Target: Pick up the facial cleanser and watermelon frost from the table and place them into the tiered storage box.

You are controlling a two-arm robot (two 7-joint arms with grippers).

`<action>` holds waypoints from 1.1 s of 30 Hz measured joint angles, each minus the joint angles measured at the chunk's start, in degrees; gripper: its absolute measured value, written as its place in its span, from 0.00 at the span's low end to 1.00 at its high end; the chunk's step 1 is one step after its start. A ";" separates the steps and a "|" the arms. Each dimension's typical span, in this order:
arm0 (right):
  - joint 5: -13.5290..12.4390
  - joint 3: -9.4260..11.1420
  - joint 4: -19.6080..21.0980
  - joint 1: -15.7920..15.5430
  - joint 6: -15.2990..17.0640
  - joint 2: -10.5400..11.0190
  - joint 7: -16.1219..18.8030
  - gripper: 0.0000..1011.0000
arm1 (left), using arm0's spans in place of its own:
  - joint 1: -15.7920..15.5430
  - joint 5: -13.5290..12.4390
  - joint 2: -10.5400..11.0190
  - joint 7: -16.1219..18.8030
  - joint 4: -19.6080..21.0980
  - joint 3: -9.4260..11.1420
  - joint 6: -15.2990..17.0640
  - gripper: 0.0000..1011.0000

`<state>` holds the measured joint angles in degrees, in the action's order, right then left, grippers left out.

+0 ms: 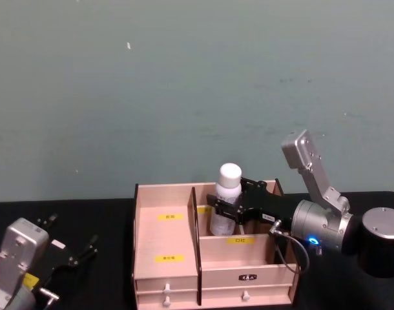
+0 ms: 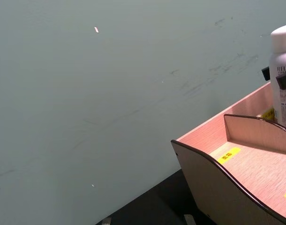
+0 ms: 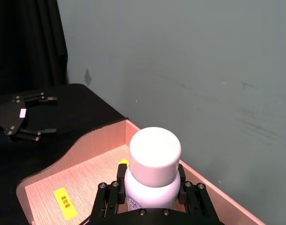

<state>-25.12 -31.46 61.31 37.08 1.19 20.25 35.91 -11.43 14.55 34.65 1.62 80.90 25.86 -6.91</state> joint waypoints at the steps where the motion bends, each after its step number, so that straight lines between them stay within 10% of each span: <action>1: 0.07 0.03 -0.04 -0.01 0.11 -0.05 -0.08 0.59 | 0.00 0.00 0.00 0.00 0.00 0.00 0.00 0.99; 33: 1.07 0.56 -1.17 -0.02 1.69 -0.78 -0.53 0.64 | 0.00 0.00 0.00 0.00 0.00 0.00 0.00 0.99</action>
<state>-24.05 -30.90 60.15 37.06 2.88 19.47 35.38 -11.43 14.55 34.65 1.62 80.90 25.86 -6.91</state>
